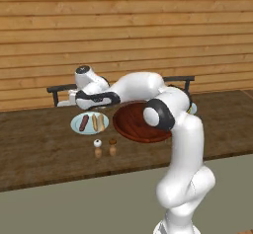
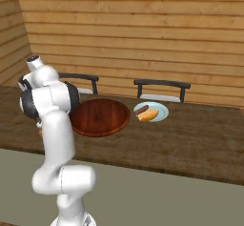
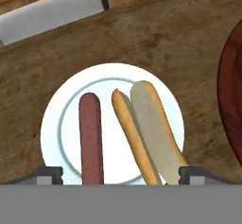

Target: Place one bun and one sausage from the bowl on each plate.

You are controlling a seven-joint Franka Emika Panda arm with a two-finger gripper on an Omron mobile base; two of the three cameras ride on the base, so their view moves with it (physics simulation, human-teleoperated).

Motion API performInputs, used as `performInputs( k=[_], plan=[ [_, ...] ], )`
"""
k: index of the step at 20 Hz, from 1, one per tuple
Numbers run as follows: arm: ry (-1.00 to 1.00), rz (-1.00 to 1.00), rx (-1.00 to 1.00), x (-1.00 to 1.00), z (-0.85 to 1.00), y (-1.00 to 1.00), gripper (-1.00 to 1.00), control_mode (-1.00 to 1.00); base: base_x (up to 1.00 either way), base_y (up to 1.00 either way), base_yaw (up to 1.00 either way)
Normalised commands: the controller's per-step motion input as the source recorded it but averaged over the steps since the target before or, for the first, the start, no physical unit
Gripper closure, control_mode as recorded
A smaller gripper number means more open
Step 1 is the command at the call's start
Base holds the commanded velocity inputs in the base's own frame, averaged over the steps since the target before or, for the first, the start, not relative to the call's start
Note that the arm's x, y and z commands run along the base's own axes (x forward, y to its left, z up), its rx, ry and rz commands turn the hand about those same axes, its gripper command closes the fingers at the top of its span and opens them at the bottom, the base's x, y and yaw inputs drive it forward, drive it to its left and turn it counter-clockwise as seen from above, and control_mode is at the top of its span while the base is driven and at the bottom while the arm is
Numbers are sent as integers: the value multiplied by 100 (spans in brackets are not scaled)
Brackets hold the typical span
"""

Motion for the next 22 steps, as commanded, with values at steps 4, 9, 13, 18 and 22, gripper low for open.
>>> performInputs(
  k=[4, 9, 13, 18, 22],
  plan=[
    [-15, 0, 20, -100, 73, -100, -100, -100, 0, 0, 0],
    [-12, 0, 23, -100, 39, -100, -100, -100, 0, 0, 0],
    [-28, 0, 18, -100, 18, -100, -100, -100, 0, 0, 0],
    [-48, -13, 7, -93, 39, -59, -100, -100, 0, 0, 0],
    [-67, 0, -6, -91, 6, 6, -100, -100, 0, 0, 0]
  ],
)
